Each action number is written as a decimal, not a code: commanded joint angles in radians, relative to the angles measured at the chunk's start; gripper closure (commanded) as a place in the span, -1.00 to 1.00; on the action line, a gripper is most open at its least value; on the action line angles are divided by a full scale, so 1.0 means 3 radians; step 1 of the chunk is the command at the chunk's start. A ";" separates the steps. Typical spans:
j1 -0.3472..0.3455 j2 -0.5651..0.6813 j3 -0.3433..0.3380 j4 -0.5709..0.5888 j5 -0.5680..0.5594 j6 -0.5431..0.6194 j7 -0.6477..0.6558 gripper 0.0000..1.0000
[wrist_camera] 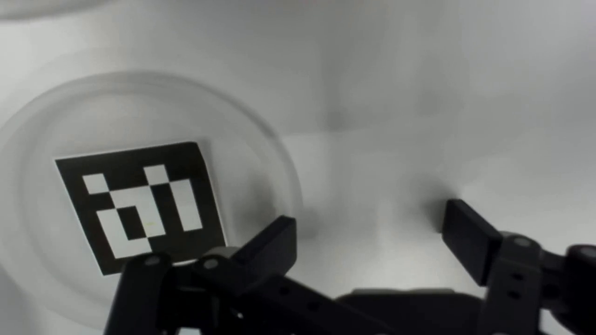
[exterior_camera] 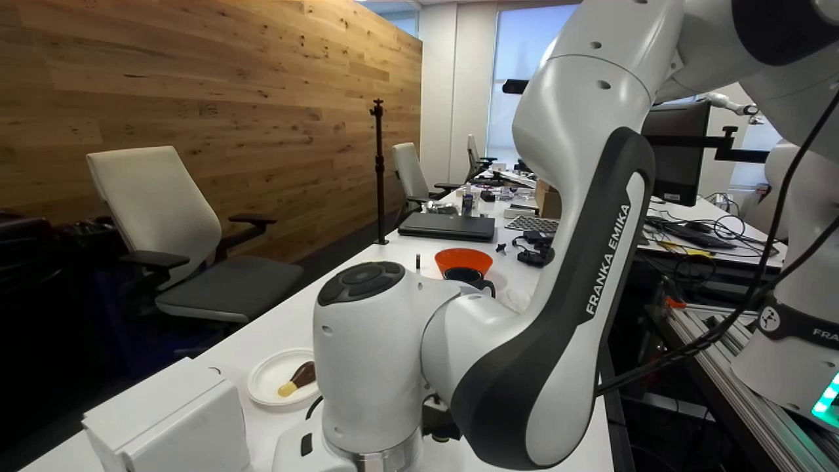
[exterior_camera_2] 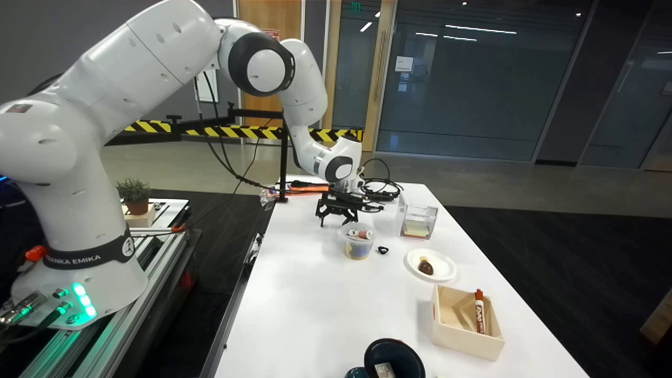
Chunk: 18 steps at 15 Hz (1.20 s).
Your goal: Put the lid on the clear bowl.
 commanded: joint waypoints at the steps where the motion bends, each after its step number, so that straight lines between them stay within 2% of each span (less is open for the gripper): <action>1: 0.0051 0.0093 -0.0042 0.0140 -0.0119 -0.0023 -0.0017 -0.17; 4: 0.0061 0.0084 -0.0027 0.0142 -0.0107 -0.0069 -0.0024 0.20; 9: 0.0034 0.0092 0.0010 0.0149 -0.0071 -0.0091 -0.0054 0.96; 17: 0.0023 0.0104 0.0024 0.0151 -0.0046 -0.0037 -0.0027 1.00; 18: -0.0018 -0.0049 0.0068 0.0053 -0.0010 -0.0087 -0.0027 1.00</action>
